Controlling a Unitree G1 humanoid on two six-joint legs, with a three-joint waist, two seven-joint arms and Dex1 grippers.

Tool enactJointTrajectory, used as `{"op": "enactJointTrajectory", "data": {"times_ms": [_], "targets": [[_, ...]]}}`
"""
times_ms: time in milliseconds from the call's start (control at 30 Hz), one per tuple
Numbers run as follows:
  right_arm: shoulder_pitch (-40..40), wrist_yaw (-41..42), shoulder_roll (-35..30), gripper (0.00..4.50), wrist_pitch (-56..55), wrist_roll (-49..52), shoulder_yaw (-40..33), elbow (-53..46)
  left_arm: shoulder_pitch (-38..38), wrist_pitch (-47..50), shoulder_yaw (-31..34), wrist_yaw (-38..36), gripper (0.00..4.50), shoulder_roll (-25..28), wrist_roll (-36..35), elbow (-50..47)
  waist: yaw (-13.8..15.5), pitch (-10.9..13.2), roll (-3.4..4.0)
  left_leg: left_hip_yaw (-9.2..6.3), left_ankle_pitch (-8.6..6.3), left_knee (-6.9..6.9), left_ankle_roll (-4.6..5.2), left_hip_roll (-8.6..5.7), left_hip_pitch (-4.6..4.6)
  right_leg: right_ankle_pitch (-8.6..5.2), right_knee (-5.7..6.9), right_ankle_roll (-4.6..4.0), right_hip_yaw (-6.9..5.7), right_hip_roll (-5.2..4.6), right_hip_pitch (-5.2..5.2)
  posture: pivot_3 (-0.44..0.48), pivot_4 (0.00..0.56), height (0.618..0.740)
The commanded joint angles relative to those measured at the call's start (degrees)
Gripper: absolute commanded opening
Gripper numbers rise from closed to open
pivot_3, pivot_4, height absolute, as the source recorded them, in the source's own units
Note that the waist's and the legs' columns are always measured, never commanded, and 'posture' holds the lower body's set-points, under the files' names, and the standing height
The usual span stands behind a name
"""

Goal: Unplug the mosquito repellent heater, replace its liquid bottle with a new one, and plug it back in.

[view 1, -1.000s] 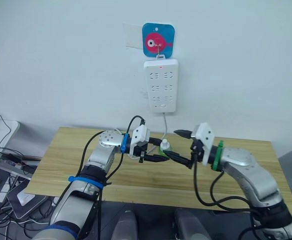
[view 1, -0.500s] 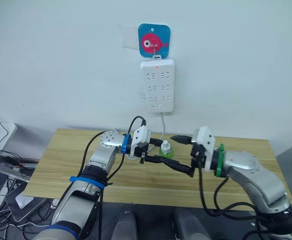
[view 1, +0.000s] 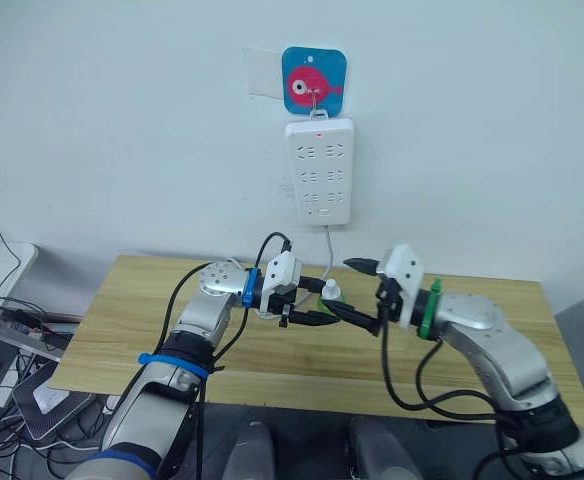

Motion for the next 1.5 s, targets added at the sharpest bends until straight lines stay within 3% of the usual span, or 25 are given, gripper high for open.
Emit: {"op": "enactJointTrajectory", "data": {"times_ms": [33, 233, 500, 700, 800, 867, 1300, 1433, 1500], "targets": [[1.9, 1.4, -4.0, 4.49, 2.3, 4.8, -8.9, -3.8, -0.1, -0.6, 0.4, -0.8, 2.24, 0.1, -0.7, -1.7, 0.0, 0.0, 0.00, 0.00, 0.00, 0.00, 0.00, 0.00, 0.00, 0.00, 0.00, 0.00, 0.00, 0.00, 0.00, -0.009, 0.137, 0.740], [5.0, 6.7, -10.5, 4.49, 5.6, 9.7, -11.6, -6.7, -1.5, -0.7, 0.7, -0.8, 2.24, -0.7, -0.8, -0.6, -0.3, 0.0, 0.00, 0.02, 0.00, -0.02, 0.01, 0.03, 0.04, 0.00, 0.02, 0.00, 0.02, 0.06, 0.01, -0.019, 0.139, 0.740], [-1.8, 0.4, -1.2, 4.49, 10.9, 13.0, -5.3, -9.3, -1.2, -0.6, 0.6, -1.1, 2.24, -0.6, -0.8, -1.0, -0.7, 0.0, 0.00, 0.06, 0.00, 0.00, 0.01, 0.05, 0.12, 0.00, 0.15, 0.00, 0.10, 0.09, 0.01, -0.011, 0.144, 0.740], [-4.2, -0.2, 0.9, 4.49, 10.1, 11.1, -2.1, -7.0, -1.3, -0.6, 0.5, -1.0, 2.24, -0.6, -0.7, -1.1, -0.4, 0.0, 0.00, 0.06, 0.00, 0.00, 0.01, 0.03, 0.08, 0.00, 0.08, 0.00, 0.08, 0.06, 0.01, -0.007, 0.144, 0.740], [-4.6, 0.3, 0.6, 3.93, 9.2, 10.1, -1.1, -6.1, -1.1, -0.7, 0.4, -1.0, 2.24, -0.6, -0.6, -1.3, -0.4, 0.0, 0.00, 0.06, 0.00, 0.00, 0.01, 0.02, 0.08, 0.00, 0.08, 0.00, 0.07, 0.06, 0.01, -0.005, 0.144, 0.740], [-4.8, 0.8, 0.3, 3.29, 8.3, 8.7, 0.0, -5.3, -0.9, -0.5, 0.3, -1.0, 2.24, -0.7, -0.7, -1.6, -0.4, 0.0, 0.00, 0.05, 0.00, 0.00, 0.01, 0.02, 0.08, 0.00, 0.08, 0.00, 0.07, 0.06, 0.01, -0.003, 0.146, 0.740], [-5.3, 1.5, 1.0, 3.29, 6.5, 7.0, 0.5, -3.8, -0.3, -0.1, 0.1, -1.0, 2.24, -0.8, -0.8, -2.4, -0.4, 0.0, 0.00, 0.05, 0.00, 0.00, 0.01, 0.03, 0.09, 0.00, 0.09, 0.00, 0.07, 0.06, 0.01, -0.002, 0.147, 0.740], [-5.2, 1.7, 0.9, 2.39, 6.6, 7.0, 0.3, -4.0, -0.2, -0.1, 0.1, -0.9, 2.24, -0.8, -0.7, -2.6, -0.4, 0.0, 0.00, 0.05, 0.00, 0.00, 0.01, 0.03, 0.09, 0.00, 0.09, 0.00, 0.07, 0.06, 0.01, -0.001, 0.145, 0.740], [-5.2, 1.8, 0.8, 1.64, 6.6, 7.1, 0.2, -3.9, -0.2, -0.1, 0.1, -0.9, 2.24, -0.9, -0.8, -2.6, -0.4, 0.0, 0.00, 0.05, 0.00, 0.00, 0.01, 0.03, 0.09, 0.00, 0.09, 0.00, 0.07, 0.06, 0.01, -0.001, 0.145, 0.740]]}}
